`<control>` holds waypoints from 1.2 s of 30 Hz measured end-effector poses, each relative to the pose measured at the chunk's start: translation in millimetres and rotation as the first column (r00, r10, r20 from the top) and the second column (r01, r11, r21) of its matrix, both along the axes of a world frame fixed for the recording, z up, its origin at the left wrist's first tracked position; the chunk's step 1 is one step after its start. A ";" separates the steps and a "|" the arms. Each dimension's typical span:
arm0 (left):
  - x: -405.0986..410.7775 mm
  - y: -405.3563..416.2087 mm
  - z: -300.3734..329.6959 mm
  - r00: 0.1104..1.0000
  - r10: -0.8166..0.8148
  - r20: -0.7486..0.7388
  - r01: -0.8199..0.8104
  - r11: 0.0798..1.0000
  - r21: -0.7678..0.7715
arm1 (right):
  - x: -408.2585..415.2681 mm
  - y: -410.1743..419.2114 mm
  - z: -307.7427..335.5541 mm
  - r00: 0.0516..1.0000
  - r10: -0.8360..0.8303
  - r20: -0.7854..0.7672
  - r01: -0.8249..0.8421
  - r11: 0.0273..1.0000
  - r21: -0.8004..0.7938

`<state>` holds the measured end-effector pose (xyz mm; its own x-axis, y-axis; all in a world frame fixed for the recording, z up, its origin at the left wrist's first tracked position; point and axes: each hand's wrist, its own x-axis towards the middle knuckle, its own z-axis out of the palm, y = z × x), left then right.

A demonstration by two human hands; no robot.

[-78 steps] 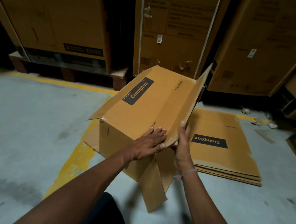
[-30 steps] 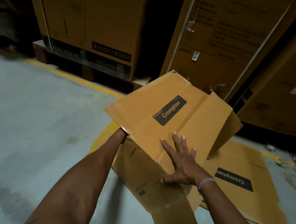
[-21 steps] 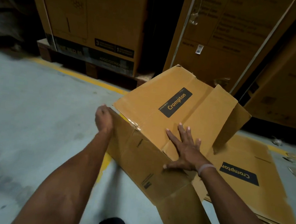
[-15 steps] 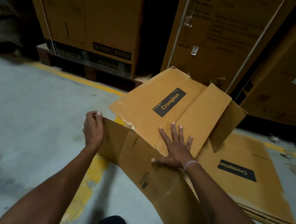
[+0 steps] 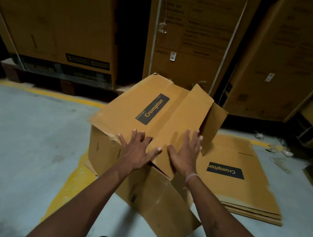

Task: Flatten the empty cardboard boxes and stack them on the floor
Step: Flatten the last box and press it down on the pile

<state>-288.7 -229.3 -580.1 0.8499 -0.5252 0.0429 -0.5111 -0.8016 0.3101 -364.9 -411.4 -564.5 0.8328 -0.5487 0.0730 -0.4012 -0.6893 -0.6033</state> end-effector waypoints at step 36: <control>-10.5 14.1 16.9 0.970 -0.219 0.103 0.186 0.947 0.260 | -40.8 -62.5 21.9 0.843 -0.537 0.019 0.490 0.784 0.381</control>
<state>-299.2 -215.2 -563.2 0.7201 -0.6938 -0.0079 -0.6932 -0.7198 0.0369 -405.7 -473.9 -542.6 0.4173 -0.9001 -0.1253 -0.5440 -0.1369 -0.8278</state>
